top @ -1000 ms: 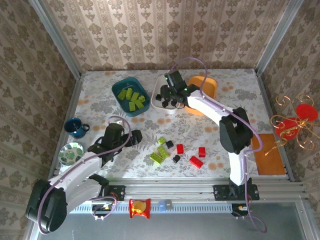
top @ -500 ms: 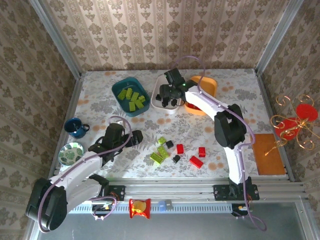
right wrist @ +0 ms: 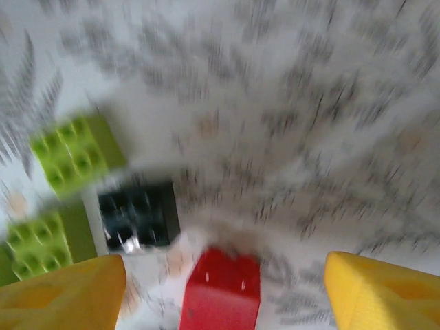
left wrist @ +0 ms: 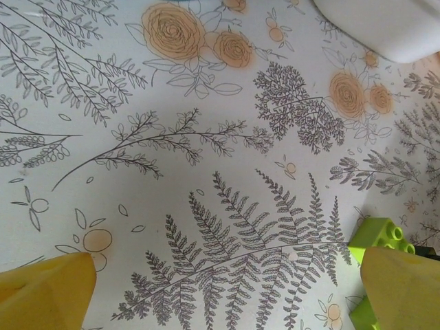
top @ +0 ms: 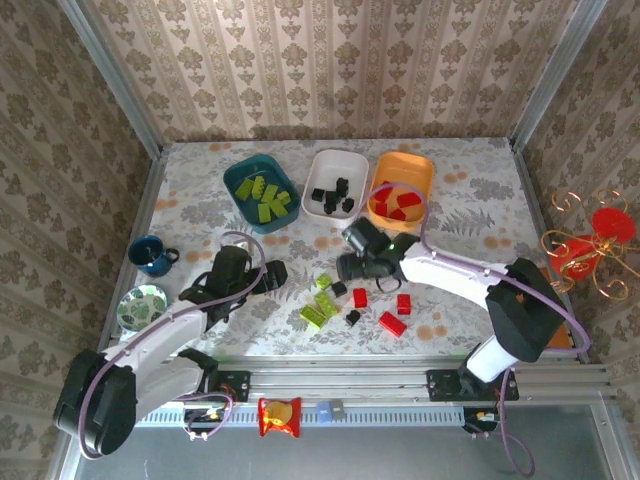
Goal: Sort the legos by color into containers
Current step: Pick up the lego from the bottom-center of the table.
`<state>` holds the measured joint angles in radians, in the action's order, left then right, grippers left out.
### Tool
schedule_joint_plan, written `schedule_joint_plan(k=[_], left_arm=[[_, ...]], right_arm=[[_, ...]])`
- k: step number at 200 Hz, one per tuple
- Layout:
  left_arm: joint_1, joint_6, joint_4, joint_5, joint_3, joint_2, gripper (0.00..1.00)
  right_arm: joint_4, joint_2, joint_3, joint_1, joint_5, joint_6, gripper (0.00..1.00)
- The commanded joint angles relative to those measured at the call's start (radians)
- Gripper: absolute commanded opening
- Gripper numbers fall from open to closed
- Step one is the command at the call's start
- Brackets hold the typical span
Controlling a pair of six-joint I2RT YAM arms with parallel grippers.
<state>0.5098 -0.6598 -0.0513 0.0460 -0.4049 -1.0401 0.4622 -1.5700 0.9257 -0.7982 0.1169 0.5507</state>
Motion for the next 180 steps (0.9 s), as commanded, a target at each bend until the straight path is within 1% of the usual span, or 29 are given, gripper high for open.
schedule_joint_plan(k=[1, 11, 27, 52, 79, 111, 126, 144, 158, 180], left_arm=[[0.001, -0.015, 0.043, 0.022, 0.017, -0.020, 1.00], [0.001, -0.017, 0.048, 0.025, 0.016, -0.027, 1.00], [0.002, -0.016, 0.048, 0.025, 0.017, -0.034, 1.00], [0.001, -0.015, 0.038, 0.024, 0.021, -0.025, 1.00], [0.002, -0.009, 0.036, 0.022, 0.026, -0.015, 1.00], [0.001, -0.004, 0.036, 0.021, 0.025, -0.010, 1.00], [0.001, -0.001, 0.036, 0.022, 0.024, -0.008, 1.00], [0.001, 0.001, 0.034, 0.023, 0.022, -0.005, 1.00], [0.001, 0.000, 0.031, 0.025, 0.023, 0.001, 1.00], [0.003, 0.002, 0.024, 0.022, 0.024, 0.013, 1.00]], right_arm=[[0.002, 0.020, -0.030, -0.009, -0.006, 0.056, 0.76], [-0.005, 0.005, -0.033, -0.010, -0.011, 0.058, 0.75], [-0.030, -0.016, -0.034, -0.011, -0.031, 0.059, 0.70], [-0.043, -0.047, -0.031, -0.011, -0.037, 0.057, 0.59], [-0.057, -0.066, -0.037, -0.012, -0.045, 0.053, 0.55], [-0.041, -0.065, -0.037, -0.006, -0.020, 0.044, 0.36], [-0.032, -0.033, -0.036, 0.003, -0.009, 0.036, 0.30], [-0.011, 0.018, -0.025, 0.034, 0.013, 0.014, 0.26], [0.009, 0.059, -0.007, 0.070, 0.028, -0.010, 0.25], [0.019, 0.123, 0.035, 0.167, 0.037, -0.044, 0.25]])
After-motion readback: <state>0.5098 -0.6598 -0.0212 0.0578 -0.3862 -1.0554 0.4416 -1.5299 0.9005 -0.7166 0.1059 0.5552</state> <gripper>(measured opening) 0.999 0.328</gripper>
